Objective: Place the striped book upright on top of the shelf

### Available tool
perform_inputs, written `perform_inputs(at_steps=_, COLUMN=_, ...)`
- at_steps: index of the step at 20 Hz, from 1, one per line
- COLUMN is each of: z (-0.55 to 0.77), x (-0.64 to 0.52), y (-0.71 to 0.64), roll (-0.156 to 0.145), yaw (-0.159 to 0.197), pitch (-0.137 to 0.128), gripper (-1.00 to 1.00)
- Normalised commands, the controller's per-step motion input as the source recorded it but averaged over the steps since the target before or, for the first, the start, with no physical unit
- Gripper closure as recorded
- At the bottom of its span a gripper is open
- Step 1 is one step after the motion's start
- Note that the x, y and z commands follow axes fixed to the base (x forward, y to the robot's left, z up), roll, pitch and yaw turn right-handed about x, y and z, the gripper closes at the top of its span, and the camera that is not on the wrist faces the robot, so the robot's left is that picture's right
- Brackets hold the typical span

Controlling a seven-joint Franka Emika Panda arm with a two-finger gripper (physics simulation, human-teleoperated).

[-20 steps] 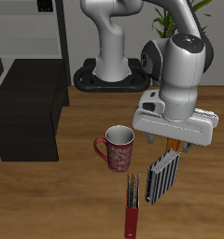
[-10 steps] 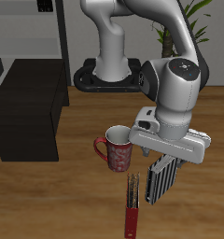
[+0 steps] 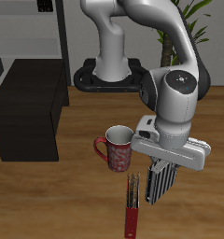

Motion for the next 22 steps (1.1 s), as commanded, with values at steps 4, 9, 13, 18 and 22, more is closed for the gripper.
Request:
perform_inputs(at_steps=4, z=0.19, x=-0.06, y=0.03, roll=0.019, yaw=0.017, pitch=-0.038, gripper=1.0)
perform_inputs(at_steps=9, z=0.4, x=-0.14, y=0.13, roll=0.038, yaw=0.024, pitch=-0.044, gripper=1.0)
perform_inputs(at_steps=13, z=0.74, x=-0.23, y=0.22, roll=0.056, yaw=0.072, pitch=-0.075, gripper=1.0)
perform_inputs(at_steps=18, z=0.78, x=-0.23, y=0.2, roll=0.047, yaw=0.119, pitch=-0.087, gripper=1.0)
perform_inputs(at_steps=22, z=0.65, x=-0.17, y=0.12, roll=0.03, yaw=0.054, pitch=-0.03, gripper=1.0)
